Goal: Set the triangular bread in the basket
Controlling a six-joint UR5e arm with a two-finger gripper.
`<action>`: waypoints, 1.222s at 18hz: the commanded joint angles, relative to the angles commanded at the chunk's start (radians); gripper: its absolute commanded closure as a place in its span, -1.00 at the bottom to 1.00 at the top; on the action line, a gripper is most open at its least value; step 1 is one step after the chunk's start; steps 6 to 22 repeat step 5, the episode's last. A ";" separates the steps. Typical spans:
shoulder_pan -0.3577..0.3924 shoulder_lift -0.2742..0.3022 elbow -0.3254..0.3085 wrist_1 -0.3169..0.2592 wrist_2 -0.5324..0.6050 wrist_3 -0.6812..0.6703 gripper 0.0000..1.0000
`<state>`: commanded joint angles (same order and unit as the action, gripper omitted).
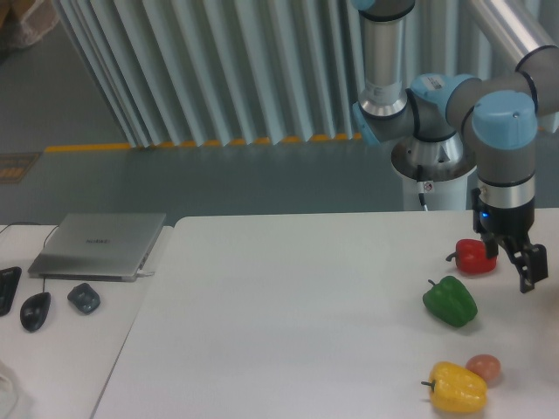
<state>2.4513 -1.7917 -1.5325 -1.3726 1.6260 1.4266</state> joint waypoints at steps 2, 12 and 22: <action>-0.003 0.014 0.000 -0.034 -0.003 0.000 -1.00; -0.024 0.018 -0.005 -0.049 -0.003 -0.002 -1.00; -0.024 0.018 -0.005 -0.049 -0.003 -0.002 -1.00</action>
